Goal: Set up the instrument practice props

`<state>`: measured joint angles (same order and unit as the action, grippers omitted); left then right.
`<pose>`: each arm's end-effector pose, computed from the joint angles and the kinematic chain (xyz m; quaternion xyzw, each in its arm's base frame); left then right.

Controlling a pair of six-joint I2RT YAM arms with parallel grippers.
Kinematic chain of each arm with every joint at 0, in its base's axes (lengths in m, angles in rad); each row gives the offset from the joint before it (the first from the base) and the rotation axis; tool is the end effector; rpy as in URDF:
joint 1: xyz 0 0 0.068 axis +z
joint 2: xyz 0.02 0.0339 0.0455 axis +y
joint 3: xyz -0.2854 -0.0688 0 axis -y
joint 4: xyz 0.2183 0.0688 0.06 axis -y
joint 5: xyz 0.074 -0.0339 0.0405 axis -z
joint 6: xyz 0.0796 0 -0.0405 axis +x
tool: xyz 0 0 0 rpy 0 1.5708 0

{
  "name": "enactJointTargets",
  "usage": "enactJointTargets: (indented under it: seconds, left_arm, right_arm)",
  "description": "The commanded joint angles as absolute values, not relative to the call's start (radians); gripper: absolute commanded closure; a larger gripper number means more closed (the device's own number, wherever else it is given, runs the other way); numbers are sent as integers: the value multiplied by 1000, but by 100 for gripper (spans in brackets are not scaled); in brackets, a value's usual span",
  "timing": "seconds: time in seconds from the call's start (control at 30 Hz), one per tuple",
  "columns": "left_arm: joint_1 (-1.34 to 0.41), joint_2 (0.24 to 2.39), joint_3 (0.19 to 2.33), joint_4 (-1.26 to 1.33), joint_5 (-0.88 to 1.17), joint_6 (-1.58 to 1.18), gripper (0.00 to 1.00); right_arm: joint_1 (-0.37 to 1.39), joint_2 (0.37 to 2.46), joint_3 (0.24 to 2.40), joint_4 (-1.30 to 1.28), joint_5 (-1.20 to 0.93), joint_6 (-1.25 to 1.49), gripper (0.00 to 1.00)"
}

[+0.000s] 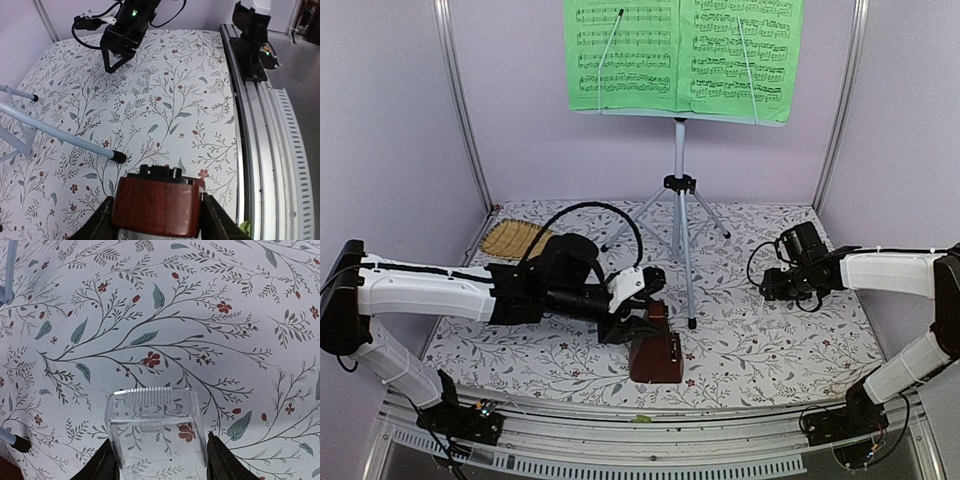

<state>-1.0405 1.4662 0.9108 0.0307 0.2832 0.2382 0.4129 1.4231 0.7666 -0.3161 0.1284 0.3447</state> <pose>0.1515 -0.3024 0.2579 0.5683 0.6462 -0.3057 0.4075 0.2548 0.1005 0.1837 -0.0136 0.9537 0.0518 0.2959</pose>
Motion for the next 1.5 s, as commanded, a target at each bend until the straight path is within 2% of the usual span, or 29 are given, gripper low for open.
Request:
enactJointTargets:
  seconds: [0.0, 0.17, 0.4, 0.67, 0.73, 0.87, 1.1, 1.3, 1.47]
  left_arm:
    - [-1043, 1417, 899, 93, 283, 233, 91]
    - [-1045, 1408, 887, 99, 283, 231, 91]
    - [-1046, 1415, 885, 104, 292, 227, 91]
    - [-1051, 1414, 879, 106, 294, 226, 91]
    - [-1052, 1414, 879, 107, 296, 226, 91]
    - [-1054, 1414, 878, 107, 299, 228, 91]
    - [-1054, 1410, 879, 95, 328, 229, 91]
    - [-1054, 1404, 874, 81, 350, 227, 90]
    - [-1055, 1401, 873, 73, 351, 224, 90]
  right_arm:
    - [391, 1492, 806, -257, 163, 355, 62]
    - [390, 1579, 830, -231, 170, 358, 58]
    - [388, 1627, 831, -191, 169, 389, 46]
    - [388, 1578, 806, -158, 148, 398, 22]
    - [388, 1557, 801, -156, 136, 391, 20]
    - [391, 1477, 769, -124, 70, 364, 19]
    - [456, 1213, 612, 82, -145, 286, 20]
    - [581, 1043, 494, 238, -298, 235, 24]
    - [737, 1013, 446, 328, -362, 210, 29]
